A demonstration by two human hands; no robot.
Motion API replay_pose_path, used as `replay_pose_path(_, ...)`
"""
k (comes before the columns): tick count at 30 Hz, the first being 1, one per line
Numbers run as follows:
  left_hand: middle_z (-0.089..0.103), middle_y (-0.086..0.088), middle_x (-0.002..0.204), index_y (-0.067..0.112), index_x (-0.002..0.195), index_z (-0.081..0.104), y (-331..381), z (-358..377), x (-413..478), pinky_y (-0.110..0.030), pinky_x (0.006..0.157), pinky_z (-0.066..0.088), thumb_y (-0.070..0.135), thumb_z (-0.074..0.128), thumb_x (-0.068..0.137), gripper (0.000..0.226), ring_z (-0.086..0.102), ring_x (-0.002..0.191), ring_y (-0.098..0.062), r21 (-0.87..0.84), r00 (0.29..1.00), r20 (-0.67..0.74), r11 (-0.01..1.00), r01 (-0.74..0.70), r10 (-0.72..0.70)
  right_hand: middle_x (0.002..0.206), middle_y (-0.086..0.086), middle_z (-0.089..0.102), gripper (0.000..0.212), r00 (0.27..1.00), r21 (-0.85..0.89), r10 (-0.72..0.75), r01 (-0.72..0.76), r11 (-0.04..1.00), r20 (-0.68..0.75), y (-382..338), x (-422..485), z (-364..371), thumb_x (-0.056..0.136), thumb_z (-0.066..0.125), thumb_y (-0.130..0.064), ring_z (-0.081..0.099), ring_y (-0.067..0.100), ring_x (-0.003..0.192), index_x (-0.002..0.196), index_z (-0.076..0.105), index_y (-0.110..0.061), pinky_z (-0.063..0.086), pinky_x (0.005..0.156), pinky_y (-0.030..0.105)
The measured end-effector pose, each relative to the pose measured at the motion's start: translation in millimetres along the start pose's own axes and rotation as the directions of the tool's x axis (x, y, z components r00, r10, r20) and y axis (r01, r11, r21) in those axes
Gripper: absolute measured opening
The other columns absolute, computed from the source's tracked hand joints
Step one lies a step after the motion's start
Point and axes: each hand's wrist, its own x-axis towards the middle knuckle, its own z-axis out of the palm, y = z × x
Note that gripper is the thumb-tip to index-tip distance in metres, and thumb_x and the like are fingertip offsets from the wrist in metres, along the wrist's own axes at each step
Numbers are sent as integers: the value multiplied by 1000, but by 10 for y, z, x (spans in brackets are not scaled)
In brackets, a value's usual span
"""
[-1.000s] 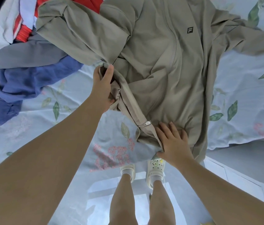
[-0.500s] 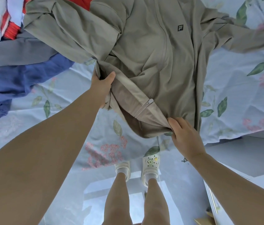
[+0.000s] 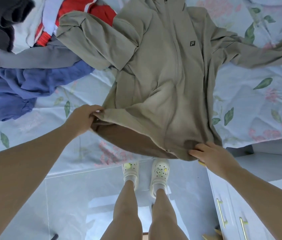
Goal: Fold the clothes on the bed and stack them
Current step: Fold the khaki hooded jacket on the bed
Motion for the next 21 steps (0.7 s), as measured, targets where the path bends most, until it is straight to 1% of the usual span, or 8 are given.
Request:
replay_pose_path(2,53,-16,118,18,133,54,-58,-8,-189,-27,86,36,-6,45,89,51,53,106,-31,199,977,188,971,-135,97,95,-3,63,56,984,-55,1,9,998,178,-26,-70,-63,57,85,-6,58,22,76,104,68,-31,52,54,29)
replay_pose_path(4,46,-8,131,25,137,49,-104,88,-353,-27,92,37,3,49,92,50,52,113,-27,346,929,366,917,-197,62,129,-5,48,55,920,-52,41,-23,998,389,-73,-115,-93,88,51,-3,47,22,110,133,46,-35,48,85,29)
replay_pose_path(5,41,-5,136,27,139,45,-115,159,-418,-27,95,39,6,48,93,51,51,116,-24,394,906,422,897,-200,16,136,-7,42,60,863,-10,76,-82,997,499,-116,-110,-121,91,42,0,42,20,119,139,39,-35,44,93,29)
replay_pose_path(7,32,-2,145,30,143,38,-118,322,-496,-29,100,39,8,44,95,53,45,125,-23,426,869,484,895,-133,-101,143,-7,38,63,819,80,115,-192,978,562,-223,-53,-141,89,41,-3,38,19,128,143,34,-36,39,101,30)
replay_pose_path(10,24,-2,153,31,144,35,-83,531,-472,-37,108,34,26,45,95,50,33,135,-28,357,841,480,931,74,-251,148,-8,34,60,868,137,148,-238,961,474,-364,89,-82,91,44,-16,33,18,134,145,28,-35,31,106,32)
replay_pose_path(13,33,-2,148,29,138,43,-7,678,-388,-46,105,37,47,42,93,48,38,131,-30,287,906,328,942,176,-269,143,-6,41,52,915,186,182,-262,947,360,-506,267,-65,92,43,-18,36,19,129,142,34,-31,34,101,34)
replay_pose_path(17,36,-6,145,21,137,44,124,769,-244,-47,102,38,41,38,97,45,41,127,-33,123,923,215,946,299,-320,139,-2,43,49,940,287,233,-301,910,248,-685,526,-33,92,44,-17,40,23,124,140,39,-26,37,97,33)
replay_pose_path(21,36,-10,143,18,140,36,137,878,-131,-48,99,40,35,46,95,49,40,125,-36,132,938,100,939,318,-331,141,-2,40,50,939,385,299,-343,857,172,-826,758,-10,92,45,-16,38,21,126,141,38,-24,37,99,33)
